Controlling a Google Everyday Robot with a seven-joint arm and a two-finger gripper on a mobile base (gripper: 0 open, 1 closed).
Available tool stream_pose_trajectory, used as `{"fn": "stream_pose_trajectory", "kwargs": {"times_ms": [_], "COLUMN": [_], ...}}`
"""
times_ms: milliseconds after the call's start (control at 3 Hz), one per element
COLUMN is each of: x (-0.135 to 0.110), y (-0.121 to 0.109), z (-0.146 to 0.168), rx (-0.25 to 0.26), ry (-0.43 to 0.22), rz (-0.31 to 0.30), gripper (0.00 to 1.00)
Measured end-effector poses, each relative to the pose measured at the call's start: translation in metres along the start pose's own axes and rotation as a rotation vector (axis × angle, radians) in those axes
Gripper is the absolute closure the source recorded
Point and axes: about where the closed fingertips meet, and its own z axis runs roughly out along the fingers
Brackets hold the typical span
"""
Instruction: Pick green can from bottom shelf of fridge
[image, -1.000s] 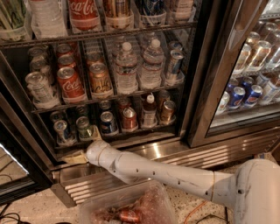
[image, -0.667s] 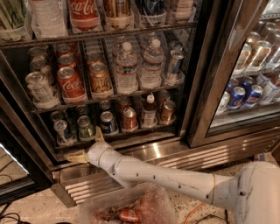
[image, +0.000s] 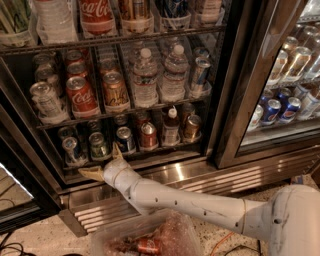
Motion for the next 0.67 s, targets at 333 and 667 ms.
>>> {"fn": "stream_pose_trajectory", "kwargs": {"times_ms": [333,667], "x": [-0.0005,-0.0025], "y": [-0.0005,0.0024], "z": [0.0008,0.0068], "rx": [0.002,-0.009], "ry": [0.0,0.004], "rz": [-0.003,-0.019], "gripper": [0.1,0.21]}}
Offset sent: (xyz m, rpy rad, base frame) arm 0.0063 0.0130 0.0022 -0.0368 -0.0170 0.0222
